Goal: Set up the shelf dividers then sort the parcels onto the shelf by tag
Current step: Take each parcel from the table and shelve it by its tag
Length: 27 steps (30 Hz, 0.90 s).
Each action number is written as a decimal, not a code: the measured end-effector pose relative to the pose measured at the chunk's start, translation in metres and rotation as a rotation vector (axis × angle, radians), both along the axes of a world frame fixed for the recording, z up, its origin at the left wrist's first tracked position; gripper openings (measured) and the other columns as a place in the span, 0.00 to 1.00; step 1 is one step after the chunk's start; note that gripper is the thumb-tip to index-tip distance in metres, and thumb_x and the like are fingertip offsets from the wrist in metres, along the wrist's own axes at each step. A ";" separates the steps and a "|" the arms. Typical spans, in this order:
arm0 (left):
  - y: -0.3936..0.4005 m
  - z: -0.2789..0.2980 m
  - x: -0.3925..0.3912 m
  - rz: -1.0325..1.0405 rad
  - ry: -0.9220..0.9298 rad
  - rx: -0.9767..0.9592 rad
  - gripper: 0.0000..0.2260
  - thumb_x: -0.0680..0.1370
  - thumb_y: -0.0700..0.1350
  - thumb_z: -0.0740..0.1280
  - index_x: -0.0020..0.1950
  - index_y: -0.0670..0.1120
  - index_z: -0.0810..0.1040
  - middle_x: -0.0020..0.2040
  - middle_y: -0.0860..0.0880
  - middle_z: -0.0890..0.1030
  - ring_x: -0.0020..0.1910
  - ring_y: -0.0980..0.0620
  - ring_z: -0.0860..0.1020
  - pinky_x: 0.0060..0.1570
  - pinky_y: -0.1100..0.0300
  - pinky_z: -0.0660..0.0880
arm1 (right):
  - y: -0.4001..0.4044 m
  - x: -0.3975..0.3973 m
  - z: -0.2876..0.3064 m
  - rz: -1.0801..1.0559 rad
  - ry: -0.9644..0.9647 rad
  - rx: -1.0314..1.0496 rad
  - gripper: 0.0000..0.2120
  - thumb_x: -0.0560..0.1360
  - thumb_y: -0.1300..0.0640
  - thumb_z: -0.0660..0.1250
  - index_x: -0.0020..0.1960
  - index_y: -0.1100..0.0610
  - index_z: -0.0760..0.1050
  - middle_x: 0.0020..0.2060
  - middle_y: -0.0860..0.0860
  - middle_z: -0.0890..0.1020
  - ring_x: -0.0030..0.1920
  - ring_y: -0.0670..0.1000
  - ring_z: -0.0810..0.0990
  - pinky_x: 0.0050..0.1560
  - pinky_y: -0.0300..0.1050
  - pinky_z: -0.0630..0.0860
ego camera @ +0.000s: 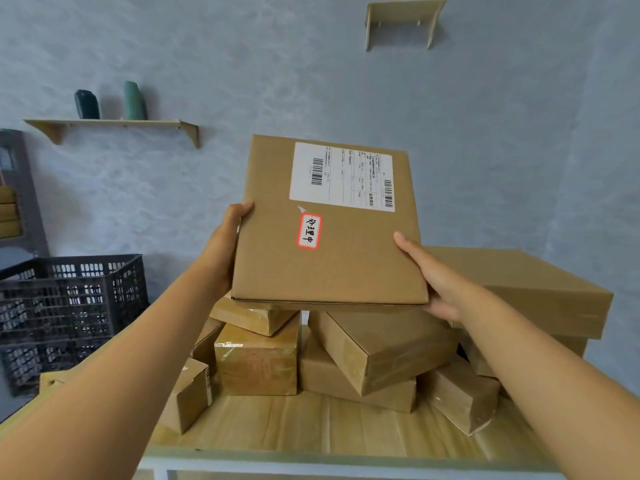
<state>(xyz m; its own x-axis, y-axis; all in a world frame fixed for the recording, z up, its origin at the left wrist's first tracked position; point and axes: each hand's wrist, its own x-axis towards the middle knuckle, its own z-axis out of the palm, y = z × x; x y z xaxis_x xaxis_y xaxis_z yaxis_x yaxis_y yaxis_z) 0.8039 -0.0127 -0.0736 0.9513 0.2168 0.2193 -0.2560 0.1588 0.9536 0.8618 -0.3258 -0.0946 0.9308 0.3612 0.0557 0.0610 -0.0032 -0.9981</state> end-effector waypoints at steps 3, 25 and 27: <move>0.004 0.001 0.002 -0.046 0.002 0.028 0.22 0.78 0.66 0.59 0.58 0.52 0.80 0.49 0.47 0.87 0.44 0.48 0.86 0.36 0.58 0.81 | 0.008 0.000 -0.003 -0.019 -0.031 0.082 0.34 0.62 0.30 0.73 0.62 0.45 0.78 0.55 0.49 0.86 0.53 0.50 0.86 0.51 0.49 0.80; -0.007 -0.018 0.004 -0.093 -0.033 -0.153 0.34 0.68 0.61 0.75 0.69 0.51 0.71 0.60 0.48 0.80 0.58 0.47 0.78 0.59 0.45 0.76 | 0.061 -0.006 -0.024 0.064 0.098 0.304 0.39 0.65 0.41 0.76 0.72 0.43 0.63 0.65 0.50 0.78 0.59 0.61 0.81 0.60 0.77 0.70; -0.022 -0.026 0.005 -0.165 -0.049 -0.259 0.27 0.67 0.60 0.77 0.62 0.49 0.77 0.48 0.46 0.77 0.50 0.46 0.75 0.56 0.46 0.74 | 0.072 -0.010 -0.025 0.078 0.095 0.355 0.42 0.61 0.42 0.80 0.70 0.43 0.64 0.64 0.51 0.80 0.53 0.56 0.85 0.46 0.65 0.81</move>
